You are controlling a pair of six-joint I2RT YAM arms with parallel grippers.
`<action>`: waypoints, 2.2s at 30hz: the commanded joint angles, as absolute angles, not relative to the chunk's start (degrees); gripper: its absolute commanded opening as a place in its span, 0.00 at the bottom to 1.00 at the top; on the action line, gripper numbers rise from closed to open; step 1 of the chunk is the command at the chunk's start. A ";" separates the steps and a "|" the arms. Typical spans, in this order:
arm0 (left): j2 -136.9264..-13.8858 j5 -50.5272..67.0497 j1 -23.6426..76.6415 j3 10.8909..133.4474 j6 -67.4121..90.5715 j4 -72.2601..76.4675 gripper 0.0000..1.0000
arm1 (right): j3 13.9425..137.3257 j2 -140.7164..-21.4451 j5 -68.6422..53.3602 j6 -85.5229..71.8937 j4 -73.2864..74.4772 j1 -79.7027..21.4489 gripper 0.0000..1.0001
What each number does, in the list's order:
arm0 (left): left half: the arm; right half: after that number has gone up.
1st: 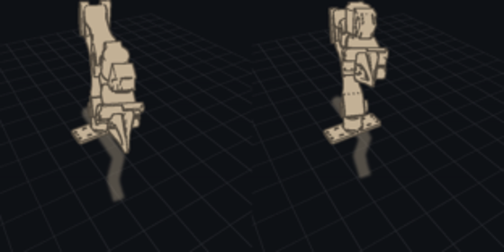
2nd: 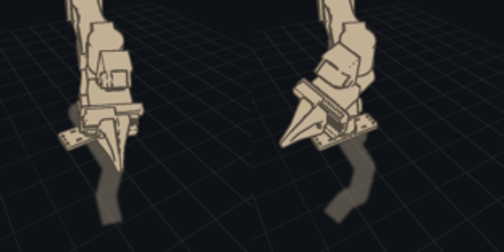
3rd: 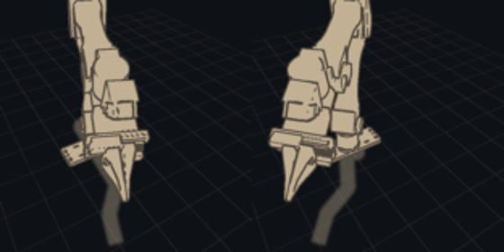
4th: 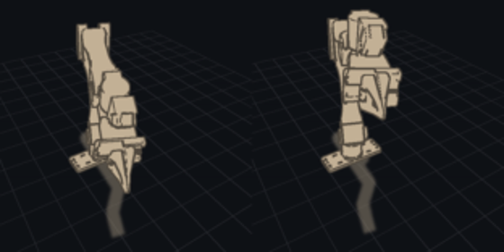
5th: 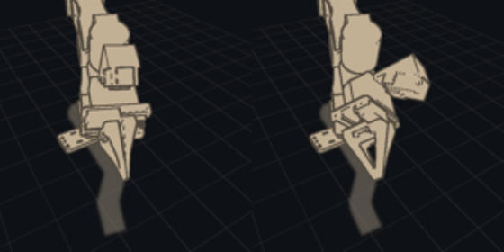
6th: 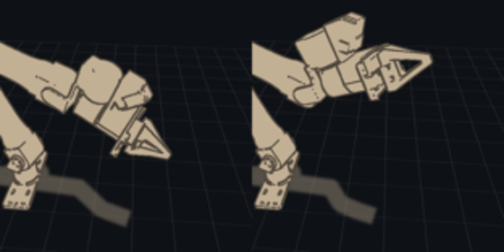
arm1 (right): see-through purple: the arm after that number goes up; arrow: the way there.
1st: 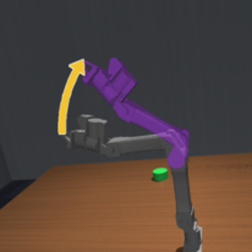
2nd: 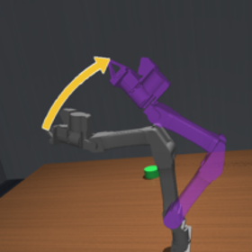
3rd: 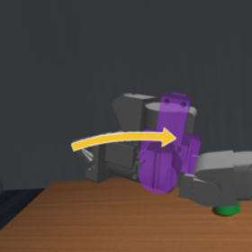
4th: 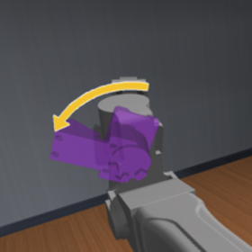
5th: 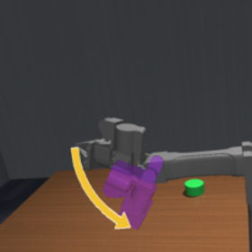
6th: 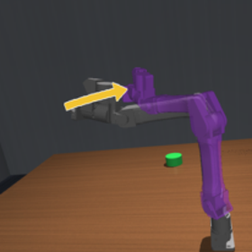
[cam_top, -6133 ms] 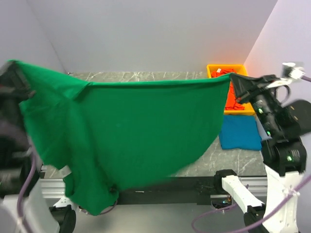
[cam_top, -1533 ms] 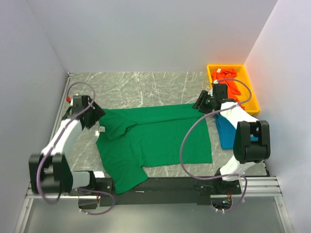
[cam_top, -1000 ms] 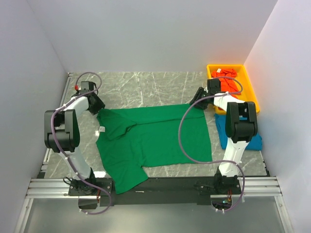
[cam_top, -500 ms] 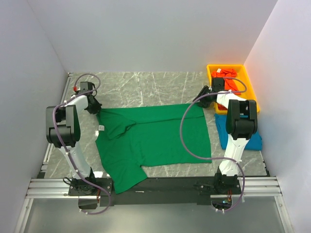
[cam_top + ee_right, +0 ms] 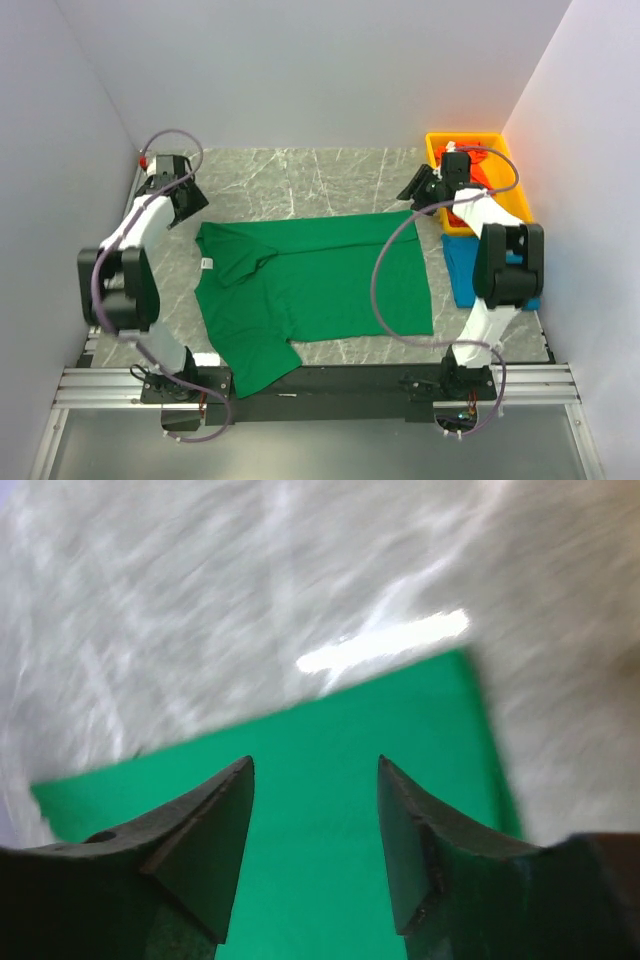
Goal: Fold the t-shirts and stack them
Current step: Fold the tshirt
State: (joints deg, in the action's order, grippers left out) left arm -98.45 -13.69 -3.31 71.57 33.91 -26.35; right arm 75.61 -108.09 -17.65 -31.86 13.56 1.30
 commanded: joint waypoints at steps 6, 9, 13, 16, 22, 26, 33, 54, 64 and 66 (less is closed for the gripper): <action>-76.57 -23.38 12.99 64.70 28.30 -32.25 0.76 | 64.53 -86.33 -11.52 -25.32 18.18 -9.83 0.63; -70.50 -21.46 21.07 59.16 29.52 -33.31 0.70 | 59.88 -79.38 -8.00 -23.73 19.86 -15.28 0.62; -66.10 -18.37 31.35 53.80 32.08 -33.05 0.56 | 52.57 -69.38 -7.47 -23.47 19.52 -20.64 0.61; -67.31 -18.45 36.01 51.07 32.70 -30.51 0.48 | 45.89 -62.96 -8.08 -24.95 17.85 -21.97 0.60; -76.62 -20.57 37.79 51.85 32.43 -25.41 0.35 | 37.80 -53.71 -10.81 -26.89 17.31 -23.29 0.59; -83.74 -22.31 37.79 55.71 31.03 -24.26 0.35 | 36.13 -50.45 -10.99 -26.90 18.28 -23.29 0.59; -92.11 -27.06 37.62 58.71 30.59 -24.26 0.35 | 34.63 -47.38 -10.55 -26.19 19.16 -23.29 0.59; -99.75 -29.18 35.60 61.44 28.57 -23.38 0.32 | 32.26 -47.11 -11.25 -27.16 16.96 -23.20 0.59; -101.07 -28.04 35.42 61.35 28.65 -23.73 0.20 | 31.91 -46.41 -11.16 -27.33 16.70 -23.29 0.59; -100.81 -27.34 35.51 61.35 28.74 -23.82 0.15 | 31.73 -46.14 -11.07 -27.42 16.79 -23.29 0.59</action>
